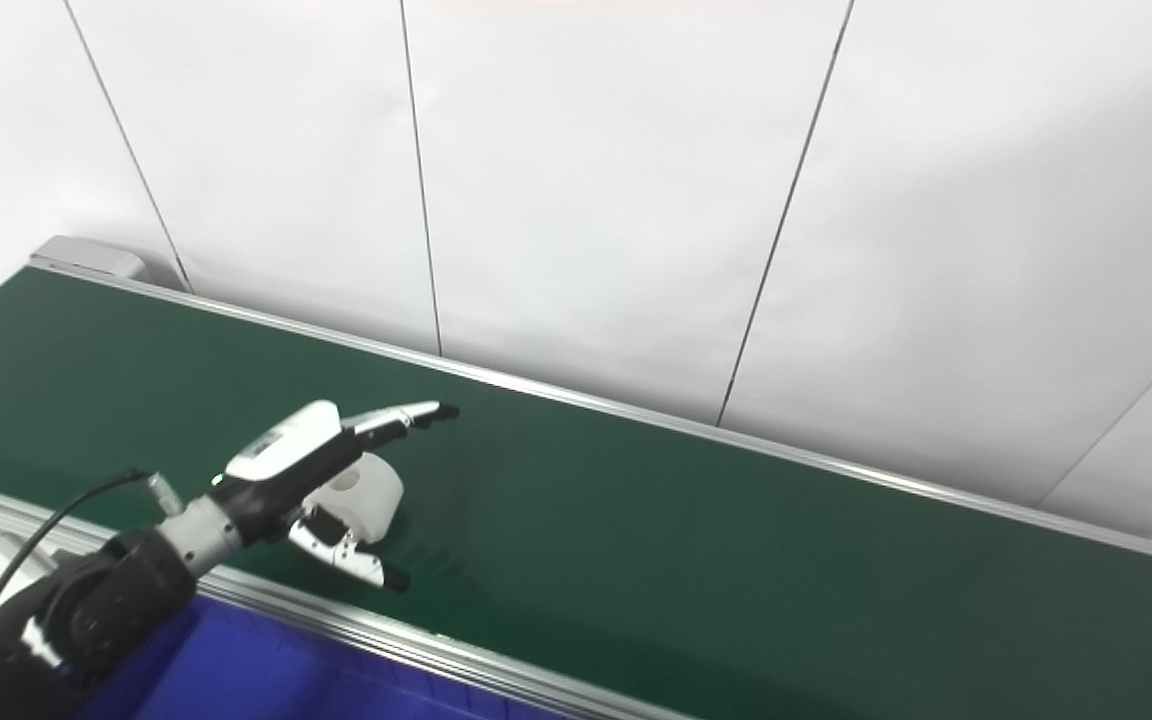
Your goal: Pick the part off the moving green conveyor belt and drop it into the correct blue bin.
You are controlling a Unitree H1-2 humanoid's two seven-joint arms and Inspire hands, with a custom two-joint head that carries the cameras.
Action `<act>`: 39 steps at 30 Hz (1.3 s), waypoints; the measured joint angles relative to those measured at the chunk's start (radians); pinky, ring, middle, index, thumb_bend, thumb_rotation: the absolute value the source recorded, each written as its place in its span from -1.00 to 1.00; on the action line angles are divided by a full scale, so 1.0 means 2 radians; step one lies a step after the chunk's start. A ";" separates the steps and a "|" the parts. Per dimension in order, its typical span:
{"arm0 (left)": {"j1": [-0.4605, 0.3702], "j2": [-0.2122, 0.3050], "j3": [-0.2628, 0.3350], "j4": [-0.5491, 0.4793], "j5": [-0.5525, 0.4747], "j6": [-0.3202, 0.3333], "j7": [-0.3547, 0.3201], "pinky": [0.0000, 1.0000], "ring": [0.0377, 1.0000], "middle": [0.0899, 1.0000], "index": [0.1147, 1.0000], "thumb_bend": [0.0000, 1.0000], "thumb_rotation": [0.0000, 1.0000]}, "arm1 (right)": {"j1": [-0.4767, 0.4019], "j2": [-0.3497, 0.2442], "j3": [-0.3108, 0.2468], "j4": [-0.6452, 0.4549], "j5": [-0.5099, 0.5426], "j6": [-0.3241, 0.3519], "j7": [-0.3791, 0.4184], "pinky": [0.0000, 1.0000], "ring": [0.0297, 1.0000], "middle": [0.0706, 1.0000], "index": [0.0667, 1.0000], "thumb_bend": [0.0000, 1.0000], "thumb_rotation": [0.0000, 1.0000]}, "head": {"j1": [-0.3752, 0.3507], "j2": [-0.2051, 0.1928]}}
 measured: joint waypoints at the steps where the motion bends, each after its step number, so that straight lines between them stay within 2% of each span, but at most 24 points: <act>1: -0.003 0.000 0.001 0.005 0.005 0.004 -0.005 0.66 0.80 0.84 0.86 0.77 -0.75 | 0.000 0.000 0.000 0.000 0.000 0.000 0.000 0.67 0.73 0.77 0.86 0.63 0.58 | 0.000 0.000; 4: -0.010 0.000 0.003 0.023 0.019 0.023 -0.019 0.65 0.80 0.84 0.86 0.83 -0.87 | -0.001 -0.002 0.001 -0.001 0.001 0.000 0.000 0.67 0.73 0.77 0.86 0.61 0.57 | -0.001 0.000; 11: -0.024 -0.001 0.005 0.068 0.056 0.042 -0.025 0.77 0.82 0.85 0.88 0.86 -0.89 | -0.003 -0.004 0.005 -0.001 0.001 0.000 0.000 0.63 0.71 0.76 0.85 0.62 0.58 | -0.001 0.002; 15: -0.031 -0.003 0.001 0.095 0.072 0.042 -0.026 0.79 0.82 0.84 0.85 0.84 -0.92 | -0.003 -0.004 0.006 -0.001 0.003 0.000 0.000 0.61 0.71 0.75 0.84 0.59 0.54 | -0.001 0.002; 19: -0.033 -0.010 -0.004 0.123 0.076 0.043 -0.026 0.69 0.75 0.77 0.80 0.81 -0.93 | -0.003 -0.004 0.008 -0.001 0.006 0.000 -0.002 0.64 0.72 0.76 0.84 0.58 0.55 | -0.001 0.004; 20: -0.035 -0.013 -0.005 0.125 0.078 0.043 -0.024 0.51 0.64 0.68 0.73 0.75 -0.96 | -0.003 -0.004 0.009 -0.002 0.006 0.000 -0.002 0.64 0.71 0.75 0.84 0.58 0.55 | 0.000 0.005; 22: -0.040 -0.019 -0.006 0.145 0.079 0.030 -0.004 0.25 0.40 0.43 0.52 0.62 -0.99 | -0.003 -0.004 0.009 -0.002 0.007 0.000 -0.002 0.65 0.71 0.75 0.83 0.58 0.55 | 0.000 0.006; 24: -0.046 -0.034 -0.002 0.173 0.079 0.003 0.037 0.19 0.33 0.34 0.45 0.56 -1.00 | -0.003 -0.004 0.009 -0.002 0.008 0.000 -0.003 0.65 0.71 0.75 0.83 0.58 0.55 | -0.001 0.008; 25: -0.049 -0.041 0.000 0.181 0.077 -0.007 0.053 0.08 0.17 0.09 0.21 0.30 -1.00 | -0.003 -0.004 0.009 -0.002 0.008 0.000 -0.003 0.65 0.72 0.76 0.84 0.58 0.56 | -0.001 0.008; 26: -0.051 -0.048 0.005 0.193 0.072 -0.021 0.067 -0.01 0.05 -0.08 0.05 0.14 -1.00 | -0.003 -0.004 0.009 -0.003 0.008 0.000 -0.003 0.65 0.72 0.76 0.84 0.59 0.55 | -0.001 0.008; 28: -0.052 -0.063 0.011 0.212 0.053 -0.045 0.089 -0.10 -0.14 -0.13 -0.02 0.04 -1.00 | -0.002 -0.004 0.009 -0.003 0.009 0.000 -0.003 0.63 0.71 0.75 0.83 0.58 0.55 | -0.001 0.009; 32: -0.042 -0.091 0.013 0.221 0.023 -0.083 0.110 -0.20 -0.20 -0.14 -0.06 0.00 -1.00 | -0.001 -0.004 0.009 -0.004 0.010 0.000 -0.004 0.65 0.72 0.76 0.84 0.57 0.57 | -0.002 0.011; 34: -0.036 -0.103 0.015 0.221 0.006 -0.094 0.112 -0.23 -0.21 -0.14 -0.06 0.00 -1.00 | -0.001 -0.004 0.009 -0.004 0.009 0.000 -0.006 0.66 0.72 0.76 0.84 0.55 0.56 | -0.002 0.011; 39: -0.023 -0.130 0.030 0.215 -0.045 -0.096 0.108 -0.19 -0.18 -0.12 -0.08 0.00 -1.00 | 0.000 -0.004 0.009 -0.008 0.010 0.000 -0.010 0.63 0.72 0.76 0.84 0.56 0.51 | -0.001 0.013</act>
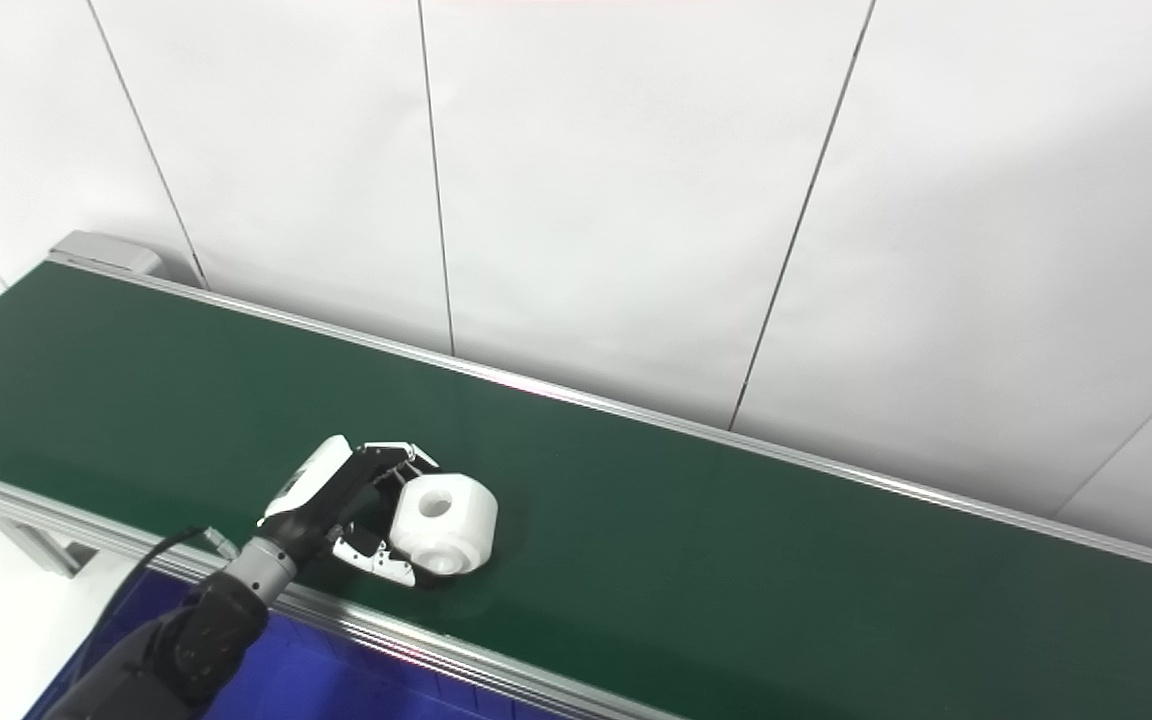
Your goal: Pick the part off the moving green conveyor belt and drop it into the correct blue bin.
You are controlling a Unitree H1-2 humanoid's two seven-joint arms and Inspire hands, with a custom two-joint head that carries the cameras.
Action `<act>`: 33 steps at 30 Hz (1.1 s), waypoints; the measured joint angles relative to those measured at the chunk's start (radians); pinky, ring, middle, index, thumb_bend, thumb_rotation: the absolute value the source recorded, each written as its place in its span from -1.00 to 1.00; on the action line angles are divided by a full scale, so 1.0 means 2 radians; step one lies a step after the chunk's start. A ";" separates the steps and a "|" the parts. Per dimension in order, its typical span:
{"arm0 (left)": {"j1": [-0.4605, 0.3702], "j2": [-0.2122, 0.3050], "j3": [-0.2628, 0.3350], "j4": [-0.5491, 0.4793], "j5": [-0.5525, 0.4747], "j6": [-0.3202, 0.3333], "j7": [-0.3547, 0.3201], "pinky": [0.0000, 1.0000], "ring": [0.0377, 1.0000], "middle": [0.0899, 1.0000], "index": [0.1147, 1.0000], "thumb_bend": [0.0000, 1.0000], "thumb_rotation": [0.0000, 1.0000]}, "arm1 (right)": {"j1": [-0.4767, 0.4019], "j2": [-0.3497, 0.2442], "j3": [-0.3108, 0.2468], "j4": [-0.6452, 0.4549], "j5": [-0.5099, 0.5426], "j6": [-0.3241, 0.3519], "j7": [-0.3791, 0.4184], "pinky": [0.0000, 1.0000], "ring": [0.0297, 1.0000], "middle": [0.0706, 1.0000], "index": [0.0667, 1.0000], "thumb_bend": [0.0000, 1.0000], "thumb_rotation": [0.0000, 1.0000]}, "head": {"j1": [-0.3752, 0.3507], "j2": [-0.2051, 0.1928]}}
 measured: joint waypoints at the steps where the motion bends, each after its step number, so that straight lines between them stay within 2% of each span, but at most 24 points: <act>1: 0.002 -0.004 0.002 -0.002 -0.008 0.000 -0.002 -0.18 -0.18 -0.12 -0.08 0.00 -1.00 | 0.001 0.000 0.000 -0.002 0.001 0.000 0.000 0.64 0.72 0.76 0.84 0.56 0.50 | 0.000 0.001; 8: 0.020 -0.009 0.011 -0.025 -0.040 0.000 -0.021 -0.15 -0.16 -0.12 -0.10 0.00 -1.00 | 0.002 0.000 -0.001 -0.007 0.003 0.000 0.000 0.65 0.73 0.76 0.84 0.56 0.50 | -0.005 0.009; 9: 0.023 -0.009 0.013 -0.030 -0.044 -0.001 -0.023 -0.15 -0.16 -0.12 -0.10 0.00 -1.00 | 0.003 0.001 -0.001 -0.009 0.003 0.000 0.000 0.65 0.73 0.76 0.84 0.56 0.50 | -0.012 0.018; 10: 0.026 -0.009 0.015 -0.035 -0.047 -0.003 -0.027 -0.15 -0.16 -0.13 -0.10 0.00 -1.00 | 0.004 0.001 -0.001 -0.011 0.003 0.000 0.000 0.63 0.72 0.76 0.85 0.56 0.50 | -0.012 0.018; 12: 0.036 -0.009 0.020 -0.052 -0.058 -0.004 -0.035 -0.16 -0.17 -0.14 -0.09 0.00 -1.00 | 0.005 0.000 0.000 -0.014 0.002 0.000 0.000 0.63 0.72 0.76 0.85 0.55 0.50 | -0.048 0.055; 13: 0.046 -0.008 0.022 -0.067 -0.071 -0.005 -0.043 -0.16 -0.17 -0.14 -0.09 0.00 -1.00 | 0.007 0.000 0.001 -0.018 0.001 0.000 0.000 0.63 0.72 0.76 0.85 0.55 0.50 | -0.048 0.055; 15: 0.069 -0.007 0.025 -0.101 -0.097 -0.016 -0.055 -0.20 -0.18 -0.15 -0.09 0.00 -1.00 | 0.009 -0.001 0.000 -0.030 -0.002 0.000 -0.001 0.64 0.71 0.75 0.83 0.53 0.50 | -0.070 0.079; 16: 0.082 -0.006 0.027 -0.117 -0.110 -0.021 -0.060 -0.23 -0.19 -0.15 -0.09 0.00 -1.00 | 0.010 -0.001 0.000 -0.033 -0.005 0.000 -0.001 0.64 0.70 0.75 0.82 0.52 0.51 | -0.070 0.079; 18: 0.108 -0.008 0.030 -0.142 -0.131 -0.023 -0.068 -0.26 -0.20 -0.16 -0.08 0.00 -1.00 | 0.012 -0.002 -0.001 -0.040 -0.006 0.000 -0.001 0.64 0.70 0.74 0.82 0.52 0.52 | -0.084 0.093; 21: 0.142 -0.010 0.030 -0.159 -0.142 -0.025 -0.077 -0.30 -0.22 -0.17 -0.07 0.00 -1.00 | 0.019 -0.001 -0.009 -0.051 -0.011 0.000 0.000 0.65 0.69 0.74 0.82 0.50 0.57 | -0.104 0.130; 23: 0.165 -0.011 0.029 -0.173 -0.146 -0.026 -0.083 -0.28 -0.21 -0.16 -0.08 0.00 -1.00 | 0.025 -0.002 -0.017 -0.064 -0.016 0.000 0.005 0.67 0.70 0.74 0.81 0.48 0.58 | -0.108 0.143; 26: 0.189 -0.011 0.026 -0.187 -0.144 -0.038 -0.097 -0.30 -0.22 -0.16 -0.07 0.00 -1.00 | 0.032 -0.002 -0.028 -0.080 -0.020 0.000 0.015 0.66 0.68 0.73 0.79 0.48 0.56 | -0.111 0.153; 27: 0.196 -0.011 0.024 -0.189 -0.136 -0.041 -0.098 -0.24 -0.19 -0.14 -0.10 0.00 -1.00 | 0.035 -0.002 -0.032 -0.084 -0.021 0.000 0.019 0.65 0.68 0.72 0.79 0.50 0.56 | -0.111 0.153; 29: 0.207 -0.011 0.022 -0.191 -0.108 -0.042 -0.097 -0.17 -0.15 -0.12 -0.14 0.01 -1.00 | 0.042 -0.004 -0.045 -0.093 -0.021 0.000 0.029 0.63 0.66 0.71 0.79 0.51 0.56 | -0.112 0.177; 31: 0.221 -0.008 0.013 -0.193 -0.081 -0.042 -0.097 -0.13 -0.14 -0.10 -0.15 0.01 -1.00 | 0.049 -0.005 -0.057 -0.105 -0.024 0.000 0.040 0.59 0.65 0.69 0.77 0.52 0.53 | -0.112 0.177; 33: 0.234 -0.006 0.001 -0.196 -0.061 -0.042 -0.097 -0.11 -0.11 -0.09 -0.18 0.01 -1.00 | 0.053 -0.006 -0.067 -0.114 -0.023 0.000 0.051 0.59 0.64 0.69 0.76 0.54 0.52 | -0.118 0.191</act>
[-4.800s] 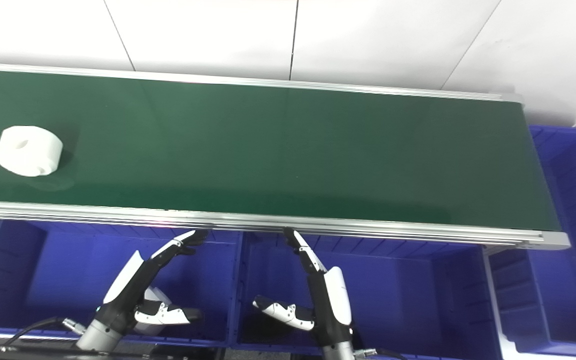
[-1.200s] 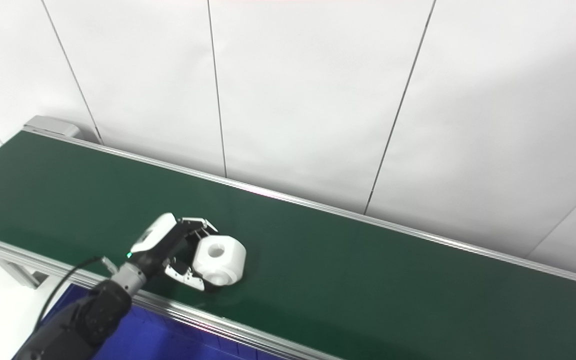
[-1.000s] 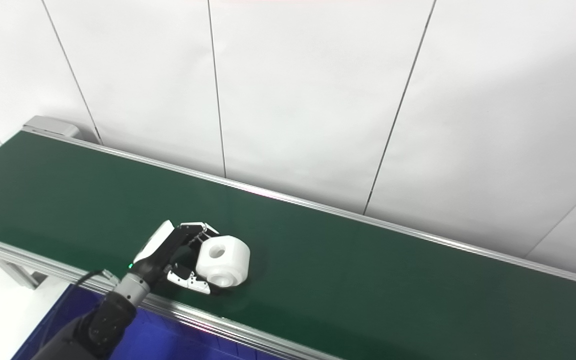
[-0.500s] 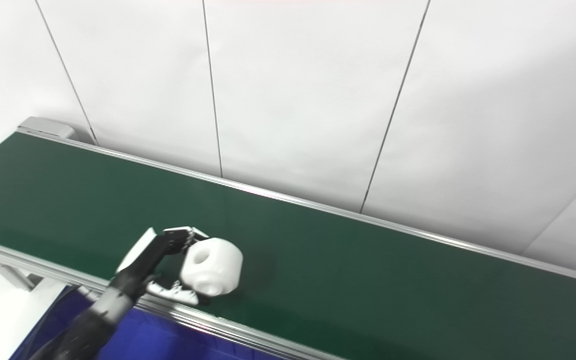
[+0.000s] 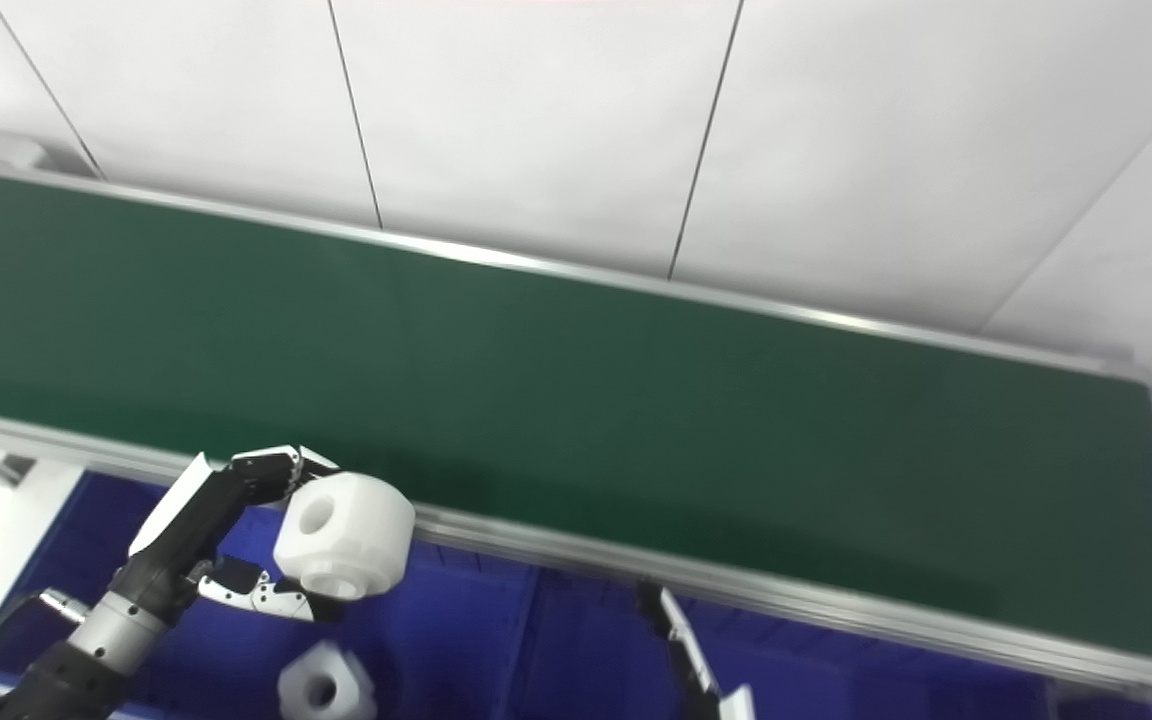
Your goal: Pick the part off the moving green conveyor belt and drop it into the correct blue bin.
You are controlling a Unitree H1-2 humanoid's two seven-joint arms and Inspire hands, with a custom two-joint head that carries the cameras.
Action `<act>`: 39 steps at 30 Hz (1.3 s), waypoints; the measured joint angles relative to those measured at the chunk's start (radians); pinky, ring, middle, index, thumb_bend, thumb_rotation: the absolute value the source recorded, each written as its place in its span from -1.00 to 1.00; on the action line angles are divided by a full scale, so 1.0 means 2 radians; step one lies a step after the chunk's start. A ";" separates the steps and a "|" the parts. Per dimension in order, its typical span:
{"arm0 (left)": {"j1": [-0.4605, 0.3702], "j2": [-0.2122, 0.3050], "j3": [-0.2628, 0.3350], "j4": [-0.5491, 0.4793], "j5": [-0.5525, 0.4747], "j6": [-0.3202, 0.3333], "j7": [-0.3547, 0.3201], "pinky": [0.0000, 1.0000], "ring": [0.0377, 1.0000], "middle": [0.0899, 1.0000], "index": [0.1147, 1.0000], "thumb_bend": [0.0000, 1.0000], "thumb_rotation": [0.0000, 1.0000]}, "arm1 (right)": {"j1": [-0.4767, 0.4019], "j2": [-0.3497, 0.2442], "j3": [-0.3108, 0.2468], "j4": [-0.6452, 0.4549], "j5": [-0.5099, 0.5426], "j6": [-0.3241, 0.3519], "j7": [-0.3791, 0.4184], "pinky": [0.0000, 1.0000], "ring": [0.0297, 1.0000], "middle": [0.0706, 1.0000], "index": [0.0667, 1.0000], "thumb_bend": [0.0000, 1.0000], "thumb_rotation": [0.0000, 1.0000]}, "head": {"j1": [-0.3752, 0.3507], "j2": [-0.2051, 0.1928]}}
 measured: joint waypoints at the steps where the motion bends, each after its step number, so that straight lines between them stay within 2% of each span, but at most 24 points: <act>1: 0.005 0.000 -0.004 0.000 0.009 0.000 0.001 -0.10 -0.11 -0.09 -0.19 0.00 -1.00 | 0.005 0.001 -0.007 -0.005 0.003 0.000 0.011 0.59 0.65 0.69 0.76 0.55 0.52 | -0.002 0.005; 3: 0.011 0.001 -0.009 0.004 0.023 0.000 0.005 -0.09 -0.10 -0.08 -0.20 0.00 -1.00 | 0.010 0.002 -0.020 -0.013 0.006 0.000 0.030 0.58 0.65 0.70 0.76 0.55 0.50 | -0.006 0.015; 10: 0.015 0.022 -0.020 0.042 0.066 -0.002 0.043 -0.12 -0.13 -0.09 -0.16 0.01 -1.00 | 0.027 0.015 -0.064 -0.032 0.007 0.000 0.081 0.55 0.63 0.68 0.74 0.54 0.47 | -0.006 0.021; 16: 0.014 0.030 -0.020 0.087 0.102 -0.003 0.063 -0.15 -0.18 -0.12 -0.09 0.00 -1.00 | 0.038 0.026 -0.084 -0.036 0.007 0.000 0.109 0.57 0.64 0.68 0.74 0.55 0.45 | -0.006 0.021; 18: 0.014 0.029 -0.016 0.098 0.115 -0.003 0.063 -0.06 -0.18 -0.11 -0.05 0.00 -1.00 | 0.040 0.028 -0.088 -0.036 0.007 0.000 0.114 0.57 0.63 0.68 0.74 0.54 0.45 | -0.008 0.021; 19: 0.014 0.029 -0.013 0.102 0.118 0.001 0.063 0.08 0.08 0.15 -0.09 0.00 -0.92 | 0.040 0.028 -0.090 -0.036 0.007 0.000 0.115 0.56 0.63 0.68 0.74 0.54 0.44 | -0.008 0.020; 20: 0.014 0.027 -0.009 0.103 0.122 0.005 0.064 0.15 0.22 0.28 -0.11 0.01 -0.88 | 0.041 0.028 -0.091 -0.036 0.007 0.000 0.116 0.55 0.63 0.68 0.74 0.54 0.44 | -0.008 0.019; 21: 0.014 0.025 -0.006 0.103 0.126 0.011 0.064 0.37 0.48 0.53 0.39 0.18 -0.37 | 0.041 0.029 -0.092 -0.036 0.007 0.000 0.118 0.55 0.62 0.68 0.74 0.55 0.46 | -0.008 0.018; 22: 0.014 0.024 -0.004 0.100 0.129 0.022 0.063 0.41 0.53 0.57 0.48 0.21 -0.27 | 0.041 0.029 -0.092 -0.036 0.007 0.000 0.119 0.54 0.62 0.68 0.74 0.55 0.46 | -0.009 0.018; 23: 0.014 0.022 -0.003 0.097 0.130 0.033 0.062 0.53 0.66 0.71 0.68 0.29 0.00 | 0.041 0.030 -0.094 -0.036 0.006 0.000 0.122 0.55 0.63 0.68 0.74 0.54 0.46 | -0.011 0.017; 28: 0.012 0.018 -0.010 0.085 0.120 0.065 0.038 0.69 0.82 0.89 0.89 0.45 0.21 | 0.041 0.037 -0.103 -0.036 0.004 0.000 0.132 0.54 0.62 0.67 0.73 0.57 0.48 | -0.017 0.014; 30: 0.010 0.014 -0.013 0.077 0.096 0.078 0.024 0.77 0.89 0.96 0.95 0.57 0.28 | 0.041 0.039 -0.105 -0.035 0.003 0.000 0.134 0.54 0.62 0.67 0.73 0.58 0.50 | -0.025 0.011; 32: 0.008 0.007 -0.015 0.073 0.077 0.084 0.016 0.77 0.90 0.97 0.98 0.67 0.38 | 0.041 0.041 -0.105 -0.033 0.002 0.000 0.134 0.54 0.62 0.67 0.73 0.59 0.51 | -0.033 0.008; 36: 0.011 -0.002 -0.023 0.056 0.043 0.094 0.000 0.82 0.93 0.97 0.97 0.70 0.40 | 0.042 0.044 -0.105 -0.030 0.002 0.000 0.134 0.55 0.62 0.67 0.73 0.58 0.50 | -0.043 0.006; 38: 0.014 -0.007 -0.026 0.041 0.019 0.092 -0.007 0.83 0.92 0.94 0.94 0.73 0.35 | 0.042 0.047 -0.105 -0.030 -0.001 0.000 0.134 0.56 0.63 0.68 0.74 0.58 0.50 | -0.067 0.003; 39: 0.016 -0.011 -0.028 0.033 0.007 0.092 -0.011 0.83 0.91 0.94 0.94 0.74 0.34 | 0.042 0.048 -0.106 -0.029 -0.004 0.000 0.134 0.57 0.63 0.68 0.74 0.58 0.50 | -0.068 0.003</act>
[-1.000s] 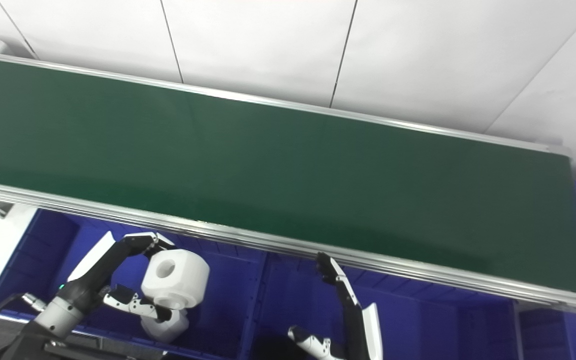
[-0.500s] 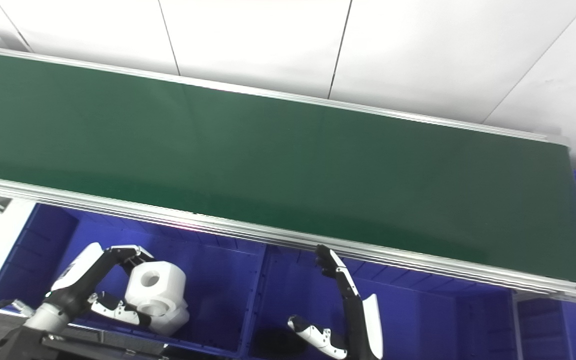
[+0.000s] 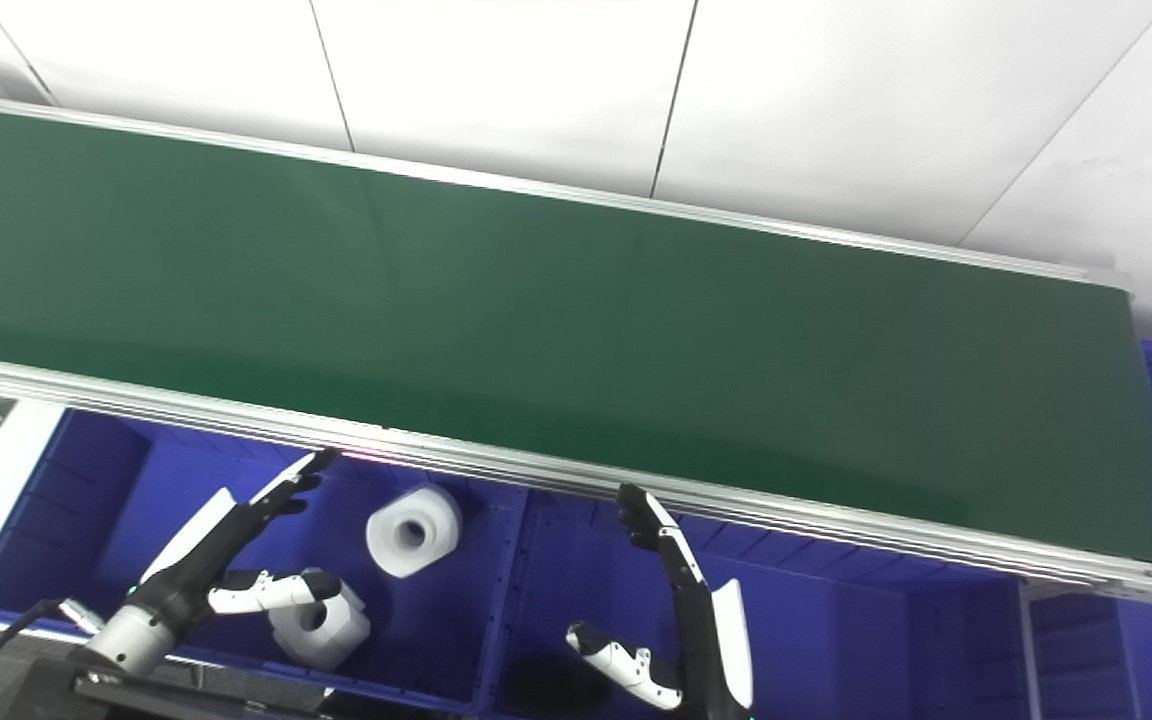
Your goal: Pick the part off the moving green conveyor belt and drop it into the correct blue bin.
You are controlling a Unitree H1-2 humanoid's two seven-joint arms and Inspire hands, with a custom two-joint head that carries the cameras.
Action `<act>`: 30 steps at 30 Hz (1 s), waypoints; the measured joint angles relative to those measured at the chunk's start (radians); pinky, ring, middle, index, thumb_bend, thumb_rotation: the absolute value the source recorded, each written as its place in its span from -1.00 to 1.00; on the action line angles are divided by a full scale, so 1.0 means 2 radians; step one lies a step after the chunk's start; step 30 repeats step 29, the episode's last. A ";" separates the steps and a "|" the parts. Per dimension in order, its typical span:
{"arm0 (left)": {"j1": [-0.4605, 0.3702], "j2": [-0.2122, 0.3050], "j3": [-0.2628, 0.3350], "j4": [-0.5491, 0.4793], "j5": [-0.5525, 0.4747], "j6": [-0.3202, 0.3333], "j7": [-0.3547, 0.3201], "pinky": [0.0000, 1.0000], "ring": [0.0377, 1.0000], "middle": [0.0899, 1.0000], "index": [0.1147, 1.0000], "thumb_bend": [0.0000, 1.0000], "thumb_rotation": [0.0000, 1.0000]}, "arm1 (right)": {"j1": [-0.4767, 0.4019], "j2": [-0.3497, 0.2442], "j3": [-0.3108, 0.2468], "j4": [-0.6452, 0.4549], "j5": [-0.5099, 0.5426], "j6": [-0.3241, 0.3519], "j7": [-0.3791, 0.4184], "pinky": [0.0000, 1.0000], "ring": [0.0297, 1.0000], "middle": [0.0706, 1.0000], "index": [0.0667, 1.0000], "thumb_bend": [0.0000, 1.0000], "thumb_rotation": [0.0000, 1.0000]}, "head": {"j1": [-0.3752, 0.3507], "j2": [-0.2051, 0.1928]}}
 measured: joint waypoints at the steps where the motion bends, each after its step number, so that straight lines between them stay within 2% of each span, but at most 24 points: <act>1: 0.002 -0.003 -0.003 -0.006 -0.012 -0.006 -0.004 0.81 0.89 0.92 0.92 0.70 0.28 | 0.000 0.001 -0.001 0.001 -0.004 0.000 0.000 0.58 0.65 0.69 0.75 0.58 0.51 | 0.000 0.000; 4: 0.002 -0.011 -0.019 -0.017 -0.061 -0.066 -0.016 0.77 0.84 0.90 0.88 0.62 0.21 | 0.003 0.008 -0.002 0.005 -0.013 0.000 0.001 0.60 0.67 0.71 0.77 0.58 0.51 | -0.059 -0.007; 6: -0.001 -0.015 -0.026 -0.022 -0.085 -0.088 -0.026 0.71 0.80 0.85 0.83 0.65 0.24 | 0.004 0.015 -0.004 0.010 -0.021 0.000 0.002 0.61 0.68 0.72 0.78 0.60 0.52 | -0.083 -0.009; 7: -0.002 -0.017 -0.029 -0.025 -0.090 -0.091 -0.029 0.70 0.78 0.84 0.82 0.66 0.25 | 0.005 0.017 -0.005 0.011 -0.024 0.000 0.003 0.61 0.69 0.73 0.78 0.62 0.53 | -0.083 -0.009; 9: -0.003 -0.019 -0.034 -0.028 -0.096 -0.092 -0.033 0.69 0.76 0.81 0.81 0.66 0.27 | 0.011 0.025 -0.012 0.011 -0.030 0.000 0.011 0.63 0.70 0.74 0.80 0.64 0.53 | -0.107 -0.012; 12: -0.003 -0.022 -0.042 -0.030 -0.099 -0.092 -0.042 0.67 0.72 0.77 0.75 0.65 0.20 | 0.019 0.034 -0.022 0.011 -0.039 0.000 0.020 0.63 0.70 0.75 0.82 0.64 0.52 | -0.126 -0.014; 15: -0.003 -0.029 -0.048 -0.029 -0.103 -0.092 -0.048 0.64 0.71 0.76 0.75 0.67 0.28 | 0.023 0.044 -0.030 0.011 -0.050 0.000 0.025 0.61 0.69 0.74 0.82 0.64 0.49 | -0.157 -0.014; 17: -0.003 -0.032 -0.049 -0.026 -0.103 -0.092 -0.049 0.65 0.72 0.76 0.76 0.67 0.29 | 0.024 0.045 -0.032 0.011 -0.051 0.000 0.027 0.61 0.70 0.75 0.82 0.63 0.48 | -0.158 -0.015; 23: -0.002 -0.033 -0.053 -0.021 -0.098 -0.092 -0.048 0.68 0.72 0.74 0.76 0.60 0.27 | 0.033 0.055 -0.051 0.008 -0.053 0.000 0.048 0.70 0.76 0.78 0.85 0.59 0.51 | -0.107 -0.012; 30: -0.001 -0.032 -0.057 -0.020 -0.087 -0.092 -0.045 0.66 0.73 0.77 0.77 0.60 0.21 | 0.040 0.060 -0.063 0.008 -0.059 0.000 0.067 0.70 0.77 0.81 0.87 0.62 0.51 | -0.091 -0.017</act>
